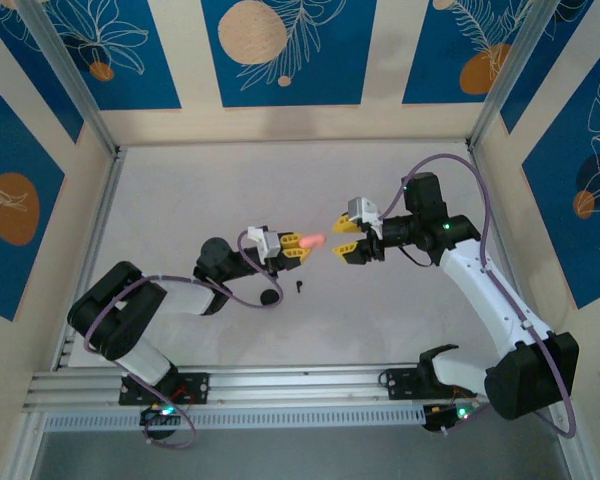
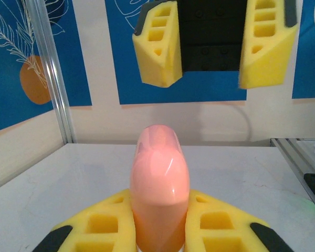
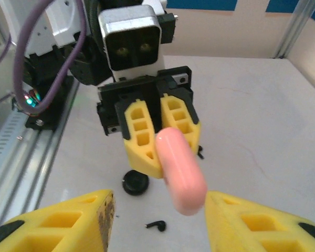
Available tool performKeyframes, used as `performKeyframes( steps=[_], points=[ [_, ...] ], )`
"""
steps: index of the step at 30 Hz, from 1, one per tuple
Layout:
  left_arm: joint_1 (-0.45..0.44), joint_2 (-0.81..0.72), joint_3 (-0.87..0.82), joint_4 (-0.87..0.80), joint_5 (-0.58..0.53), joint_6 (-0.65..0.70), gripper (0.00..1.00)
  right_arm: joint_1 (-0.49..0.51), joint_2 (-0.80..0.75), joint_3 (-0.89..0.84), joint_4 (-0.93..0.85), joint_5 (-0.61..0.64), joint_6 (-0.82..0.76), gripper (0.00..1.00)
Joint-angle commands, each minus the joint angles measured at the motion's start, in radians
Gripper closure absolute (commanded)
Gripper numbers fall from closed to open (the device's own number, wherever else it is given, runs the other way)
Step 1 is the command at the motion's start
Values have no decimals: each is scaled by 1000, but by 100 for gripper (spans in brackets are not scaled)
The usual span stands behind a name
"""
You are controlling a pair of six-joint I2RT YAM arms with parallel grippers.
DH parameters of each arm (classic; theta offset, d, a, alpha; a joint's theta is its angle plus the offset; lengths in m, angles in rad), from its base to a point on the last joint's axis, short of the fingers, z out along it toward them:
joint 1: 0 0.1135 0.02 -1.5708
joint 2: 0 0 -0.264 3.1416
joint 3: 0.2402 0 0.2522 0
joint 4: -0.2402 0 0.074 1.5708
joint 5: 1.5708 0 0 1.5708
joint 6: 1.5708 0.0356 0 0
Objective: Insert wireless bluetooth earbuds into charging case
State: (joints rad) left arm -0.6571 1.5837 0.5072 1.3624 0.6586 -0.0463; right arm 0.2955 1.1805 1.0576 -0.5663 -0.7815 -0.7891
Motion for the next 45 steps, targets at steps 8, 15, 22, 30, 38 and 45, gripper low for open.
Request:
performKeyframes(
  steps=[8, 15, 22, 30, 38, 45],
  points=[
    [-4, -27, 16, 44, 61, -13, 85, 74, 103, 47, 11, 71, -124, 52],
    [-3, -28, 16, 44, 56, -7, 85, 103, 141, 54, 2, 64, -151, 56],
    [-4, -27, 20, 45, 58, -9, 85, 114, 157, 58, 5, 51, -163, 66],
    [-4, -27, 16, 45, 43, -5, 77, 116, 158, 61, -16, 59, -191, 83],
    [-3, -19, -9, 44, -31, 21, 42, 90, 154, 82, -83, 67, -178, 84],
    [-1, -47, -81, 45, -184, 107, 20, 34, 171, 88, -161, 92, -31, 84]
  ],
)
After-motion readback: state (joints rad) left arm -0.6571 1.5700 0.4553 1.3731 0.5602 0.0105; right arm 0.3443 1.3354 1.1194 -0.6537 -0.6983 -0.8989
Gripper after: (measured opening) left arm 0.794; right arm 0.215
